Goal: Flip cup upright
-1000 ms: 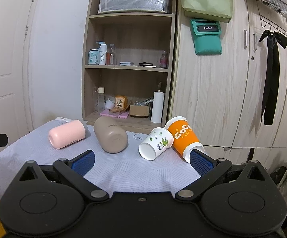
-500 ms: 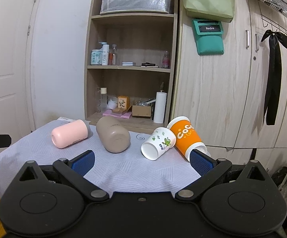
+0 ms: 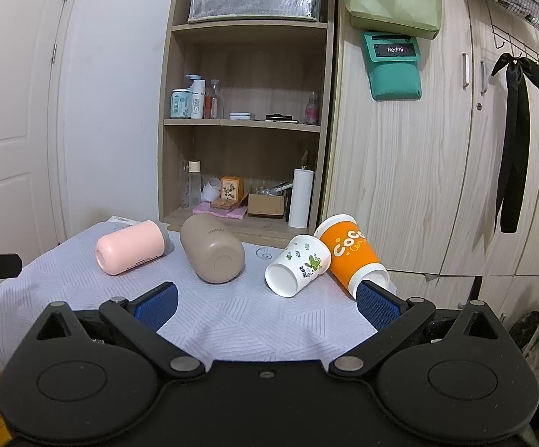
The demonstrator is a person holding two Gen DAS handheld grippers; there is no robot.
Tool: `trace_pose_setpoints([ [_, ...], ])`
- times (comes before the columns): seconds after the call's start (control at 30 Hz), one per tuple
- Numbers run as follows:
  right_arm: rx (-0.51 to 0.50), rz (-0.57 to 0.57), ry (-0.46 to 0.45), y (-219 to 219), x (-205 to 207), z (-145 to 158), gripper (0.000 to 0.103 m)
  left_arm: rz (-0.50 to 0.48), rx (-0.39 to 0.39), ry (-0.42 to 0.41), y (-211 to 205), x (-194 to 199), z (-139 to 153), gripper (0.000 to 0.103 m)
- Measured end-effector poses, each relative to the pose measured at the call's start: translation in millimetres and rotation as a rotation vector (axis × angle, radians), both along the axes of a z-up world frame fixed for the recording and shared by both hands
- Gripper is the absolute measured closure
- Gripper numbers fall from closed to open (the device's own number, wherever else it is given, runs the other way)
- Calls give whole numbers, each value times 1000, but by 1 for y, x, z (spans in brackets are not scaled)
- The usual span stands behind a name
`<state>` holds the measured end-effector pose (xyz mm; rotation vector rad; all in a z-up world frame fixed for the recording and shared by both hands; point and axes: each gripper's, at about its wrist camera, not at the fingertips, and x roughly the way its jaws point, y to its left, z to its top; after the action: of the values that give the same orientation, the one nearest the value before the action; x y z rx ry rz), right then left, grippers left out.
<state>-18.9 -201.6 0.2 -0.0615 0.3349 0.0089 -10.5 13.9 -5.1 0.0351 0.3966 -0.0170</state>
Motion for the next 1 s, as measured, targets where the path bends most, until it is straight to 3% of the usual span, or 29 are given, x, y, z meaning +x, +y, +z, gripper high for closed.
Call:
trace_pose_setpoints([
  [0.7,4,4,18,-3,4,-1,0,-35,-3,15,-3,4,2,0],
  [1.0,17,95,44,-4,34,1,0,-115,98,51,-9,35,17,0],
])
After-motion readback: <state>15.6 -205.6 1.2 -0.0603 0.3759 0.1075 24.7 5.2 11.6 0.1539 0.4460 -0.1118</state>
